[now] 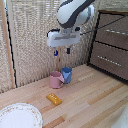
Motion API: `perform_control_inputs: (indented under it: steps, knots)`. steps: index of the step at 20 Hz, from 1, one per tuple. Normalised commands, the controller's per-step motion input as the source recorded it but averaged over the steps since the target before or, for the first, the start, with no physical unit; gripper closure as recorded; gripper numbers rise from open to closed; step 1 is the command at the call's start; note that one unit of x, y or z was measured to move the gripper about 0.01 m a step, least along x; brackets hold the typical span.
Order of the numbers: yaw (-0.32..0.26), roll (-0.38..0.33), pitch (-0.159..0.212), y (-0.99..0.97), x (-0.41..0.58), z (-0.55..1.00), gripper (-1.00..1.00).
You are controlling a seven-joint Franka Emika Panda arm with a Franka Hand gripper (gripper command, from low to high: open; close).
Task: Kindly get your arm to the topmost drawer handle. Get a good grip on it, then softly pull to open it.
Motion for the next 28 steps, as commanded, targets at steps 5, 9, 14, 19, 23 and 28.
perform_control_inputs:
  steps: [5, 9, 14, 19, 23, 28]
  knots:
    - [0.016, -0.140, -0.018, -0.02, 0.001, 0.76, -1.00]
    - [0.014, -0.131, -0.012, 0.00, 0.007, 0.84, -1.00]
    - [0.024, -0.195, -0.007, -0.08, 0.009, 0.63, -1.00]
    - [0.026, -0.344, -0.003, -0.21, 0.003, 0.15, -1.00]
    - [0.033, -0.374, -0.001, -0.21, 0.000, 0.04, -1.00]
    - [0.017, -0.375, 0.000, -0.20, 0.000, 0.02, -1.00]
